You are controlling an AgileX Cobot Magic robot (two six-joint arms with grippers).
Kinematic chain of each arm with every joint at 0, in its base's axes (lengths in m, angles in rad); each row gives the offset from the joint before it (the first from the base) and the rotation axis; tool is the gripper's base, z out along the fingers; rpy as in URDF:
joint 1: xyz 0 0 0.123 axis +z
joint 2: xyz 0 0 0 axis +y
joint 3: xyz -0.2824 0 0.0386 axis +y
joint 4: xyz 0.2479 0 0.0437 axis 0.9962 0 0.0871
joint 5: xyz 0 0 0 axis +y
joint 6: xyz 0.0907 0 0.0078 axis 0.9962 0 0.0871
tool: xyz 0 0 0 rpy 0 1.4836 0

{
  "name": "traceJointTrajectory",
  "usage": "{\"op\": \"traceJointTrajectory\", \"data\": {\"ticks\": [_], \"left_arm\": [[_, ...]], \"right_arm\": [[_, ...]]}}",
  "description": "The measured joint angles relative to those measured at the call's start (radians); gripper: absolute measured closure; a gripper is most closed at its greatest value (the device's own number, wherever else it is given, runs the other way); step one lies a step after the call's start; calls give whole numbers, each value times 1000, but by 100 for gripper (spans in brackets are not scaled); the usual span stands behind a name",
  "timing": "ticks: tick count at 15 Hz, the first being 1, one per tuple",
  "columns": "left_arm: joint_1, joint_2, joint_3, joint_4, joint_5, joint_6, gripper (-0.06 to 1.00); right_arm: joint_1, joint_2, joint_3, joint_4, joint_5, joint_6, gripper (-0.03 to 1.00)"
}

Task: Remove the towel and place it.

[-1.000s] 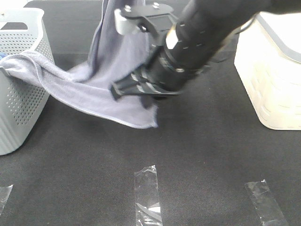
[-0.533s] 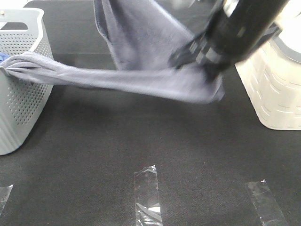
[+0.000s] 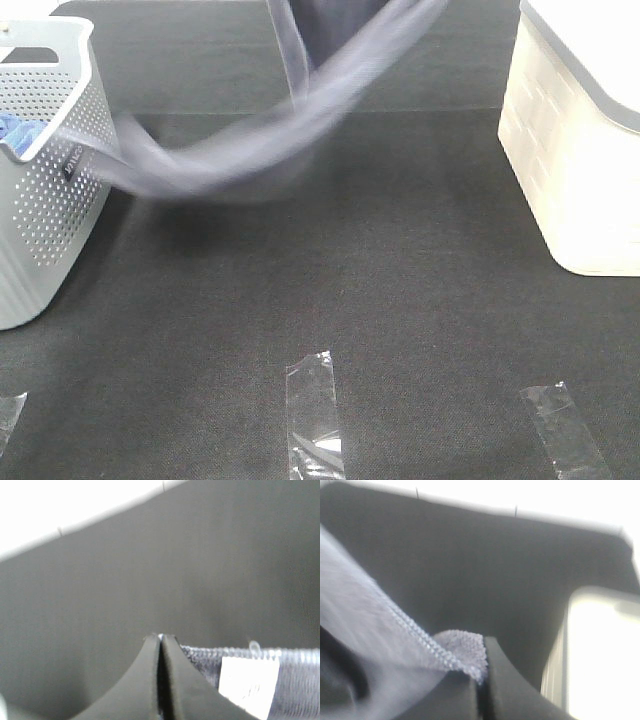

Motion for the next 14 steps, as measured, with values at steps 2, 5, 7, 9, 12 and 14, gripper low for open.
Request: {"op": "traceJointTrajectory", "data": {"ticks": [2,5,7,9,12,14], "left_arm": [[16,-12,0,12,-112,-1,94],[62,-60,-7,21,-297,-2,94],[96,-73,-15,23,-434,-3,94],[131,-74,-16,24,-526,-4,94],[175,-69,-16,21,-639,-4,94],[179,-63,-16,21,-643,-4,94]], "right_arm": [[1,0,-85,-3,-107,-55,97],[1,0,-171,-50,-275,-62,97],[-8,19,-178,-98,-425,-62,97],[-38,63,-182,-104,-544,-62,97],[-54,120,-260,-98,-590,-90,97],[-57,136,-293,-94,-604,-112,97]]}}
